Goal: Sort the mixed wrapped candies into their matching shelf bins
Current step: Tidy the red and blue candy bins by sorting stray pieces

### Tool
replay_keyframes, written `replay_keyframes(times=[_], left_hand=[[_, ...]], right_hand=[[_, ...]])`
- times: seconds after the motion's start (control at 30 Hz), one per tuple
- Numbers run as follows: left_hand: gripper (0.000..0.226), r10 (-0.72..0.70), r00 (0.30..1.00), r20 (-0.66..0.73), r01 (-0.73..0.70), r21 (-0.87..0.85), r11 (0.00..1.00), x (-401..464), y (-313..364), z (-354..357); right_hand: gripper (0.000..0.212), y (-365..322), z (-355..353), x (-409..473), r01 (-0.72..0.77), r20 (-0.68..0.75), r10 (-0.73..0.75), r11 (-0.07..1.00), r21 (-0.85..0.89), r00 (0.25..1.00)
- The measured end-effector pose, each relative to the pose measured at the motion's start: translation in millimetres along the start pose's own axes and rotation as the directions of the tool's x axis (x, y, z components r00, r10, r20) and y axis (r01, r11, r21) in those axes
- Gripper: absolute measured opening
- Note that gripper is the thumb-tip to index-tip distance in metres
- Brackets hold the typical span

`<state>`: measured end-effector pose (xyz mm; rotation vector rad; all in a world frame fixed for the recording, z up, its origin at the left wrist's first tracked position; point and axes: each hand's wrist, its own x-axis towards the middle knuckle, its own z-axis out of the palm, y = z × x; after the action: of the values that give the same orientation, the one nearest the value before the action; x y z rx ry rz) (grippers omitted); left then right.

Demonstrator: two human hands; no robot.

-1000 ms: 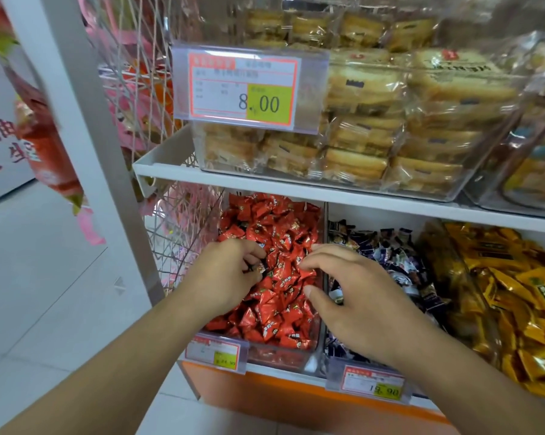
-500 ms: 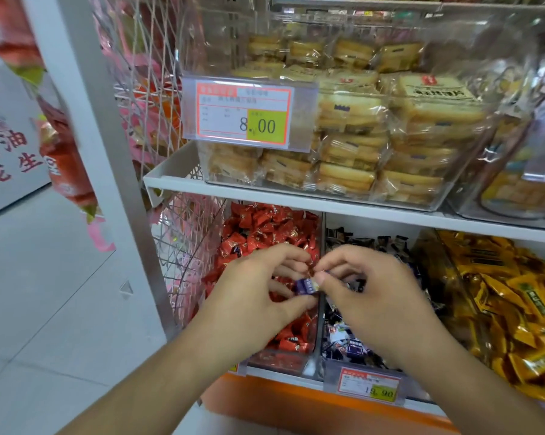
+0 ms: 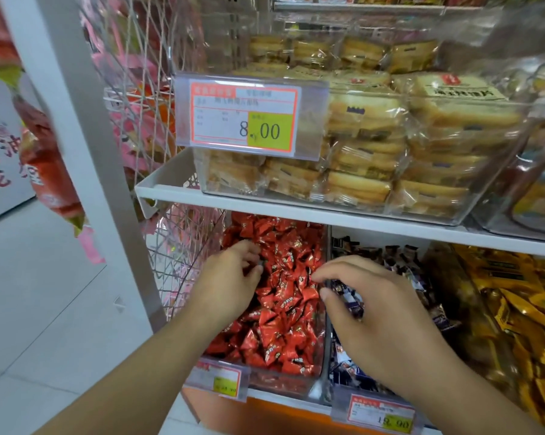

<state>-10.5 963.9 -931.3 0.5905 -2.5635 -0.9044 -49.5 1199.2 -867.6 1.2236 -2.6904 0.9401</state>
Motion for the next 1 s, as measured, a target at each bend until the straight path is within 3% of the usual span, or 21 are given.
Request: replay_keyframes(times=[0.2, 0.53, 0.8, 1.0], left_hand=[[0.040, -0.029, 0.998, 0.064, 0.021, 0.118, 0.993, 9.6, -0.9, 3.3], [0.024, 0.018, 0.992, 0.125, -0.032, 0.107, 0.994, 5.2, -0.4, -7.2], [0.032, 0.051, 0.986, 0.156, -0.083, 0.203, 0.976, 4.1, 4.6, -11.1], [0.025, 0.045, 0.982, 0.185, -0.093, 0.257, 0.962, 6.4, -2.9, -9.8]], right_hand=[[0.020, 5.8, 3.6, 0.5, -0.030, 0.022, 0.029, 0.999, 0.036, 0.999], [0.014, 2.9, 1.2, -3.1, -0.045, 0.025, 0.044, 0.999, 0.024, 0.999], [0.014, 2.4, 0.4, -3.5, -0.048, 0.035, 0.048, 0.999, 0.014, 0.998], [0.016, 3.5, 0.5, -3.6, -0.050, 0.048, 0.049, 0.998, 0.024, 0.998]])
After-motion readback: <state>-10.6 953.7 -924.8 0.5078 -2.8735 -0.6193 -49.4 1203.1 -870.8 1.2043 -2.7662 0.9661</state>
